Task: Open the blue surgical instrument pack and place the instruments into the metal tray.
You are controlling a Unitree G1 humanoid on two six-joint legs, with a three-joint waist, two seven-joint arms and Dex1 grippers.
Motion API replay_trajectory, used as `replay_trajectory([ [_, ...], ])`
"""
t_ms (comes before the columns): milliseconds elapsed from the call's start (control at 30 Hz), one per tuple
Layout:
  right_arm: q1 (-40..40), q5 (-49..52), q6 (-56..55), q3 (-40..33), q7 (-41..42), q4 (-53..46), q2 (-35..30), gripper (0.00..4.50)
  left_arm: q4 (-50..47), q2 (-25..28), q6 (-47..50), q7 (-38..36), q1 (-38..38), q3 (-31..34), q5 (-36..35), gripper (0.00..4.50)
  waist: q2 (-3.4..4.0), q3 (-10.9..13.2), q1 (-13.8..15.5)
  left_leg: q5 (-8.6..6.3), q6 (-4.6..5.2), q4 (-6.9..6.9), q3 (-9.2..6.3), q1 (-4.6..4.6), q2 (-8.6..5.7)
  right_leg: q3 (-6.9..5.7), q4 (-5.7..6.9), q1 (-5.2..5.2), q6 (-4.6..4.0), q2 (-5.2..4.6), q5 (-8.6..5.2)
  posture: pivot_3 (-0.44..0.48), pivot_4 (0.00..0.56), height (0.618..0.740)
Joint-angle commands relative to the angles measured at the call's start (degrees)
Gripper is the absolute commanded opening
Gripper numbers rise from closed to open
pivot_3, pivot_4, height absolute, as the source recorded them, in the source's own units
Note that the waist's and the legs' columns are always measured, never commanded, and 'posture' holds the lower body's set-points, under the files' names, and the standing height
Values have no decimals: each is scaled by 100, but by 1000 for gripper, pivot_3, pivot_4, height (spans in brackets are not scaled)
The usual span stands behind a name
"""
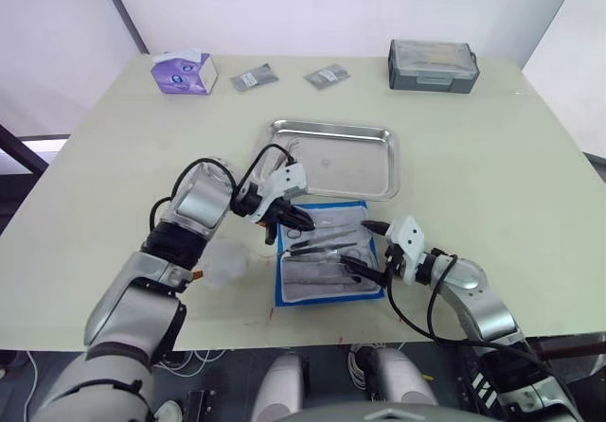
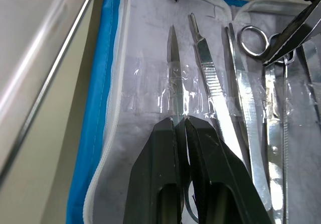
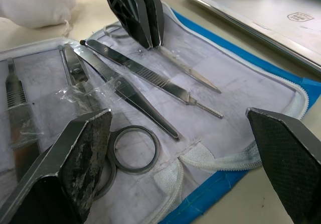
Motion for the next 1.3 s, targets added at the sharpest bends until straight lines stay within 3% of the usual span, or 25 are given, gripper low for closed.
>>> replay_trajectory([
  [33,203,-221,262,256,-77,677,30,4500,-277,123,104,24,-227,-19,147,144,1,1,-1,0,0,0,0,0,1,0,0,0,0,0,0,0,150,738],
  [567,137,-228,266,292,-4,734,69,4500,-1409,514,896,60,-50,-141,197,144,1,5,-3,0,0,-1,0,-2,7,1,-1,-3,0,6,0,0,150,738],
  [1300,98,-249,270,273,35,782,80,4500,-1471,867,759,205,214,45,37,144,1,6,-2,0,0,-2,0,-3,9,1,-1,-5,-1,7,0,0,150,738],
])
